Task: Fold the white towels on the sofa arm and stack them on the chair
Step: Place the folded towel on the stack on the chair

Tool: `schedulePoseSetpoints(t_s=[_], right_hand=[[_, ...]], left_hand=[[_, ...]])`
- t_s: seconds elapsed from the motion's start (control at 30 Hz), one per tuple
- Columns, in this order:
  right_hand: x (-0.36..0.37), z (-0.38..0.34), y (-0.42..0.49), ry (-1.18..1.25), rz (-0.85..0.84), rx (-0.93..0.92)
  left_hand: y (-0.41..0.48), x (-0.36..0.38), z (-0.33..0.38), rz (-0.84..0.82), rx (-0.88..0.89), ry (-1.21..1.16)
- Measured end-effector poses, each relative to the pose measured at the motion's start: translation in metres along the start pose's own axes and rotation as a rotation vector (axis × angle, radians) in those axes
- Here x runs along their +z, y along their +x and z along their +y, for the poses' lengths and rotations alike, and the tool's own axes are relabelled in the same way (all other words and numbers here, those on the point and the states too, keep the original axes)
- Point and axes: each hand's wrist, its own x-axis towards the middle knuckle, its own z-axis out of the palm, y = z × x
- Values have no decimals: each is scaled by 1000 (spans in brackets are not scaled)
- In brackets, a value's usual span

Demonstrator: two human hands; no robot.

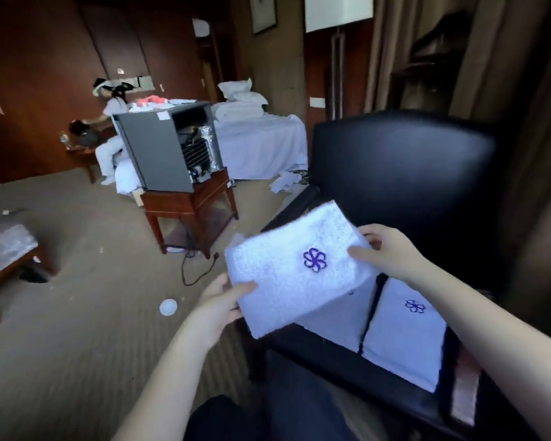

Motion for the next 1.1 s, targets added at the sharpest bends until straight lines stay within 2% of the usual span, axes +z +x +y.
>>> schedulePoseSetpoints(t_s=[0.17, 0.37, 0.5, 0.6, 0.8, 1.1], right_hand=[[-43, 40, 15, -1, 128, 98], [-76, 101, 36, -134, 139, 200], [-93, 142, 50, -272, 83, 233], [-101, 172, 61, -368, 17, 280], [-102, 216, 91, -577, -182, 367], [-78, 264, 97, -674, -275, 416]], left_hand=[[41, 64, -11, -120, -53, -17], [76, 123, -53, -263, -160, -17], [87, 161, -82, -353, -266, -10], [95, 185, -102, -361, -347, 0], [107, 227, -142, -337, -476, 184], [118, 225, -181, -367, -341, 549]])
